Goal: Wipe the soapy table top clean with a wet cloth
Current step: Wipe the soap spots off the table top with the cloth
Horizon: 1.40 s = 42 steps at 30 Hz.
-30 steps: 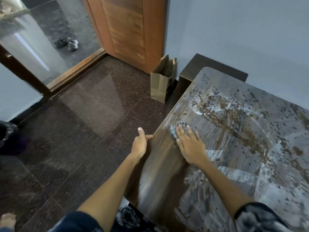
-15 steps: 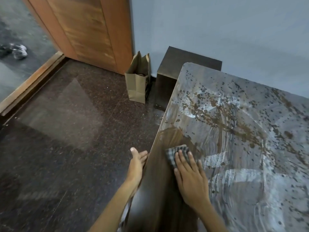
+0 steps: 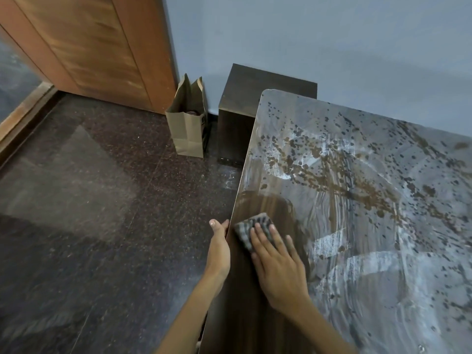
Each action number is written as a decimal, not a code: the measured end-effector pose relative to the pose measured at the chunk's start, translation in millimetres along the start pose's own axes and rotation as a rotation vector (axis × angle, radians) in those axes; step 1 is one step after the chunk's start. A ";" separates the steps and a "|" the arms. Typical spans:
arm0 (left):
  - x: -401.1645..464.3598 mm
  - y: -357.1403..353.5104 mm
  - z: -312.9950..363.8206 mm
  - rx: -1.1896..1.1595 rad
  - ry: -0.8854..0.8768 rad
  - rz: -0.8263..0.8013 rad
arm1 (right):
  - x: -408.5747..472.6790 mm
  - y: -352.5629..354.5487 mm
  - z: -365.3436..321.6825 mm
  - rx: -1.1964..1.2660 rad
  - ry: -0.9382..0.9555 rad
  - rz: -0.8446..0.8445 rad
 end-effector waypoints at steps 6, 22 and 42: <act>19.6 -14.0 19.4 0.008 0.006 -0.076 | 79.5 7.1 71.7 0.112 -0.447 -0.026; 34.3 -27.9 27.9 -0.044 -0.017 -0.114 | 40.3 0.4 84.6 0.022 -0.244 -0.008; 27.0 -35.2 33.4 0.145 -0.033 -0.060 | 102.2 14.6 123.9 0.049 -0.362 -0.009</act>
Point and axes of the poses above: each hand's wrist, its own x-axis towards the middle knuckle, its own y-axis out of the back of the hand, z = x × y, the point moved 9 cm from there along x, towards the middle knuckle, and after that the axes turned 10 degrees about -x, right-handed, at the moved point
